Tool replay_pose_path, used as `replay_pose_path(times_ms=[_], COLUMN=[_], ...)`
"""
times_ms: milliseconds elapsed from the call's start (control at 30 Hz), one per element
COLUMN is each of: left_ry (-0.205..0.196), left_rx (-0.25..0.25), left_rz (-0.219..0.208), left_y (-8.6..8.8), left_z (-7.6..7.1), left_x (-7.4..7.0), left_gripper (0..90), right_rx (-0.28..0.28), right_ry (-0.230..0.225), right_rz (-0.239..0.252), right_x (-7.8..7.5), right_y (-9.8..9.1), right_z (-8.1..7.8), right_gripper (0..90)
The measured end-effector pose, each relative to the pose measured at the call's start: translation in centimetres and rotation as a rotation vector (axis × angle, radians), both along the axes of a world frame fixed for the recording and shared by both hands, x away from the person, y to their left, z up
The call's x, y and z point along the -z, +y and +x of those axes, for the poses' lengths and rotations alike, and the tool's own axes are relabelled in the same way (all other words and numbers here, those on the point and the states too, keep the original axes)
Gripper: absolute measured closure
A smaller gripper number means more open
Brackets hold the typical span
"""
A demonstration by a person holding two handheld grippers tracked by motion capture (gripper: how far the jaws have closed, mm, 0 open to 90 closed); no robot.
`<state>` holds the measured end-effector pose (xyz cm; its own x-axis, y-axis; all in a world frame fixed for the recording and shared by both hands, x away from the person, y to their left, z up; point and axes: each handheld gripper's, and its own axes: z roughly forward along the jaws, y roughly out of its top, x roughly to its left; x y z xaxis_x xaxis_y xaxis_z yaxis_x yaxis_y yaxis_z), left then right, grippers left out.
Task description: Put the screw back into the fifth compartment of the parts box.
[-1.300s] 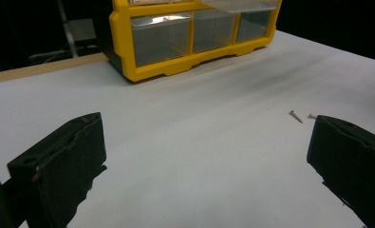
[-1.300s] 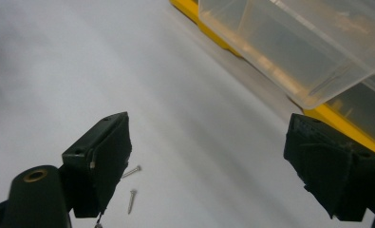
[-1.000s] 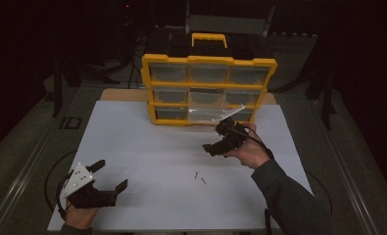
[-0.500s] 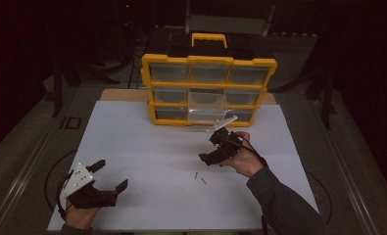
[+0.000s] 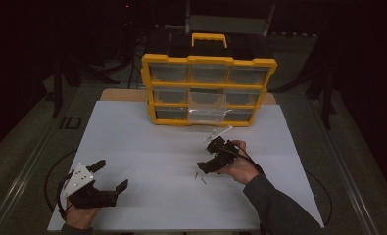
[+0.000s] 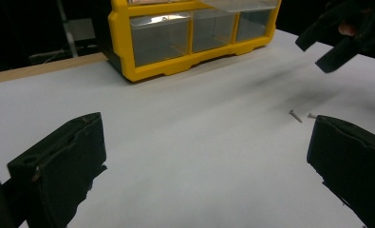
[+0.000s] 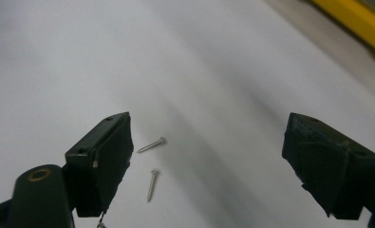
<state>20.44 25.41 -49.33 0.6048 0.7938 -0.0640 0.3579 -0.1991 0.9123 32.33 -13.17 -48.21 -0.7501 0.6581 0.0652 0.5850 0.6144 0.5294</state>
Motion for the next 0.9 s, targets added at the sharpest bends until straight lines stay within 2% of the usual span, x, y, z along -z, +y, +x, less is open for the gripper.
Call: replay_pose_path(times_ms=[633,900], left_ry=[0.004,0.003], left_rx=[0.0,0.0], left_rz=[0.0,-0.001], left_y=[0.0,0.0], left_z=[0.0,0.0], left_x=[0.1,0.0], left_gripper=[0.0,0.0], right_rx=[-0.014,-0.019], right_ry=[0.021,0.026], right_rz=[0.004,-0.021], right_x=[2.3,3.1], right_y=[0.1,0.1], right_z=[-1.2,-1.6], right_gripper=[19.3,21.1])
